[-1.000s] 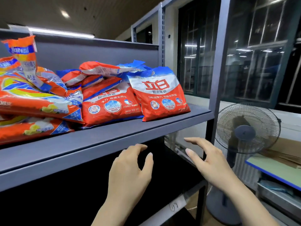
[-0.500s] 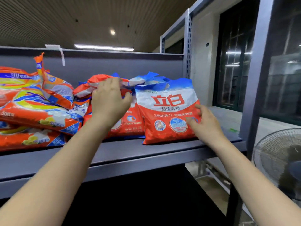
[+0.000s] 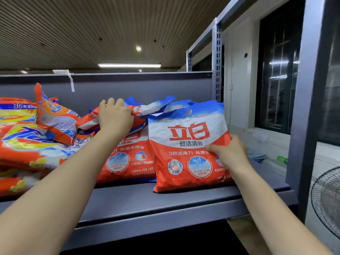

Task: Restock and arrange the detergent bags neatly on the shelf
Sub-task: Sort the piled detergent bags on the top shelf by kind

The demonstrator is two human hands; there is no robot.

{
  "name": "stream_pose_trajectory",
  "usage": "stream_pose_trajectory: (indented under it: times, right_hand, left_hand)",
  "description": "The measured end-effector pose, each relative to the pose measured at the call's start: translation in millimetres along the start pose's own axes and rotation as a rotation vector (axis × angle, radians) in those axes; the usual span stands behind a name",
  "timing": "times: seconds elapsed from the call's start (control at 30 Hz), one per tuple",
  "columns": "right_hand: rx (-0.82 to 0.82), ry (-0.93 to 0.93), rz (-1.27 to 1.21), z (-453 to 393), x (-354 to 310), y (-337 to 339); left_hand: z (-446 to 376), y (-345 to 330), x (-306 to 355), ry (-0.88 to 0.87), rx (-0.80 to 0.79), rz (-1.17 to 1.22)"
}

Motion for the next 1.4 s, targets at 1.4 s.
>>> stream_pose_trajectory:
  times: [1.4]
  right_hand:
    - [0.033,0.081,-0.135,35,-13,9]
  left_hand:
    - [48,-8,-10,0.076,-0.721,0.978]
Point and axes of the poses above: each hand's wrist, its own z-axis away from the middle knuckle, its own y-axis out of the back of the hand, x = y × z, the point moved 7 cm from there along -z, towards the middle knuckle, and after that the axes turned 6 degrees about z, right-handed, at the moved point
